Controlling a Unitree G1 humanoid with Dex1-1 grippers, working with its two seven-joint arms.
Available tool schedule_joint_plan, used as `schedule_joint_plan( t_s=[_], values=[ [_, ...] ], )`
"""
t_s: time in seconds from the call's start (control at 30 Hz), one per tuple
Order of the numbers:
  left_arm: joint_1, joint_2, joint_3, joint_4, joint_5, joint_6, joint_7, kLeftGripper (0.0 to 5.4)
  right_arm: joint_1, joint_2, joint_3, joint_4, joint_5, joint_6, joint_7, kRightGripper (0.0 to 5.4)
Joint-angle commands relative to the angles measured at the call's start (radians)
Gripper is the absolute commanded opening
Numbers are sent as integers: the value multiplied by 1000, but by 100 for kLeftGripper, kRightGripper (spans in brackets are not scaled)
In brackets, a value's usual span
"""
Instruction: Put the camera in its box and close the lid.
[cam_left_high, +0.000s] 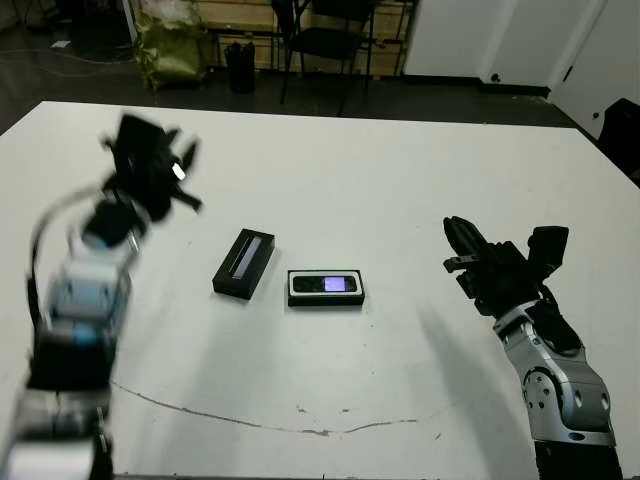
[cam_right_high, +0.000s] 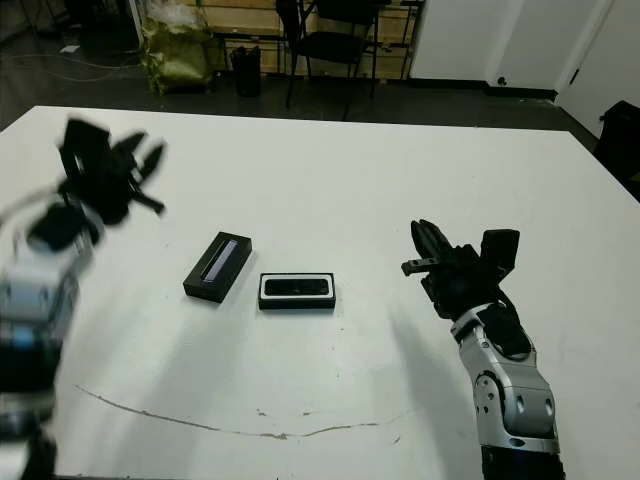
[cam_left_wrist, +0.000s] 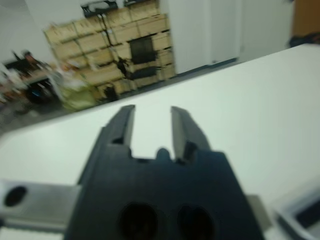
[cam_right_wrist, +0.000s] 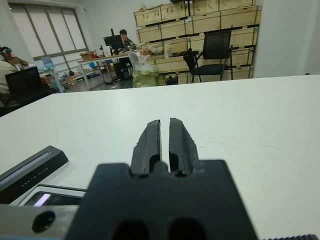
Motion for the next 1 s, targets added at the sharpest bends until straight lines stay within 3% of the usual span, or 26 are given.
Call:
schedule_joint_plan(
  t_s=[0.03,0.17,0.3,0.4,0.63,0.87,1.0],
  values=[
    [185,-65,-49,-126,-25,59,48,274,5,11,-6,30,-4,-22,-4,0],
    [259,-102,-65,-160,-61,61,59,365,-5,7,-12,107,-9,-89,30,0],
    [296,-121,-78,-201,-96,79,77,464,1,13,-5,73,-8,-56,-3,0],
    [312,-105,-98,-211,-91,77,74,536,2,12,0,85,-12,-85,10,0],
    [295,-107,-118,-210,-83,136,93,539,3,18,0,87,-10,-76,1,0],
    [236,-98,-147,-83,10,80,144,539,5,15,3,91,-18,-86,10,0],
    [188,-107,-132,-33,34,106,175,539,7,19,-1,89,-7,-82,13,0]
  ],
)
